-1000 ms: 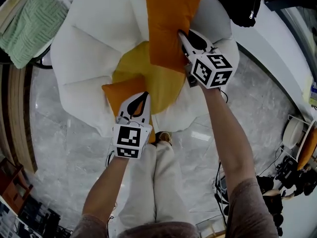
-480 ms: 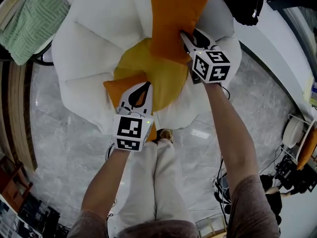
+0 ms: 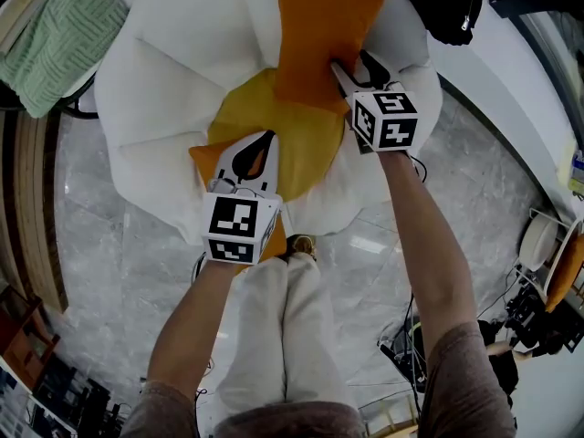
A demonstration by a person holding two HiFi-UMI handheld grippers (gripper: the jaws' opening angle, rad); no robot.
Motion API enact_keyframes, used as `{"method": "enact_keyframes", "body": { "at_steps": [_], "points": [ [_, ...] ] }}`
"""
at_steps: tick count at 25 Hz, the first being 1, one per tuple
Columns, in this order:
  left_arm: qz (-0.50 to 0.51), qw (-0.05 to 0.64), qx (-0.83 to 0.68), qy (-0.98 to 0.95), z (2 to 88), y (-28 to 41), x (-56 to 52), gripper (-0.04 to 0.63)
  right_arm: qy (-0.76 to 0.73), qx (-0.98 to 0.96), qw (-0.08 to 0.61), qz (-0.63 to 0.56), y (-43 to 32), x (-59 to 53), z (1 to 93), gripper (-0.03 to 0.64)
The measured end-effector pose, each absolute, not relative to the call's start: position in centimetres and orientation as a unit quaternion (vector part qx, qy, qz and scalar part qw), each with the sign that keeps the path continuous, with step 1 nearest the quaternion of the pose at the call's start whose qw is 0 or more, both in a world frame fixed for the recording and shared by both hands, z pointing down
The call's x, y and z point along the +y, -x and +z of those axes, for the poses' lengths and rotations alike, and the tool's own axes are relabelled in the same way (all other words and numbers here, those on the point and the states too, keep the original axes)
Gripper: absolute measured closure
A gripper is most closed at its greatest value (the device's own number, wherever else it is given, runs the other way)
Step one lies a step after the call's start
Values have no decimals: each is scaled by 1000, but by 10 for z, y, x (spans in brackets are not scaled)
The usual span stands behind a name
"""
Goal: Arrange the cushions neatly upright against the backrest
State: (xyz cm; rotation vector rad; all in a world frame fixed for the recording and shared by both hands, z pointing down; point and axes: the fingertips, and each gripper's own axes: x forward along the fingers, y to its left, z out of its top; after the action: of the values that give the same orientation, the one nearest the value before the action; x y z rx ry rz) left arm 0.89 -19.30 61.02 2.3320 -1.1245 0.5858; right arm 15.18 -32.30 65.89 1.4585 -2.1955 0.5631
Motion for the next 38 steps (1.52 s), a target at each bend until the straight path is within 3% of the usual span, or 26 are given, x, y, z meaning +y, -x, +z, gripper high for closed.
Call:
{"method": "enact_keyframes", "body": {
  "at_steps": [8, 9, 10, 11, 13, 33, 36, 38],
  "points": [
    [212, 241, -415, -851, 600, -9, -195, 591, -542, -788, 189, 221, -153, -312, 639, 383],
    [211, 241, -415, -851, 598, -9, -196, 591, -546, -787, 186, 219, -153, -311, 635, 400],
    [210, 241, -416, -851, 596, -9, -197, 591, -551, -785, 185, 214, -153, -309, 630, 460],
    [208, 240, -417, -852, 593, -9, -197, 591, -555, -784, 185, 208, -153, -307, 626, 566],
    [204, 240, -418, -852, 586, -9, -198, 591, -553, -787, 186, 201, -149, -302, 618, 596],
    [203, 232, -439, -844, 561, 13, -171, 592, -425, -841, 185, 280, -66, -204, 629, 589],
    [207, 233, -443, -841, 558, 22, -162, 591, -404, -845, 180, 302, -51, -187, 627, 505],
    [209, 235, -449, -836, 557, 29, -157, 592, -390, -847, 181, 313, -41, -177, 628, 492]
  ]
}}
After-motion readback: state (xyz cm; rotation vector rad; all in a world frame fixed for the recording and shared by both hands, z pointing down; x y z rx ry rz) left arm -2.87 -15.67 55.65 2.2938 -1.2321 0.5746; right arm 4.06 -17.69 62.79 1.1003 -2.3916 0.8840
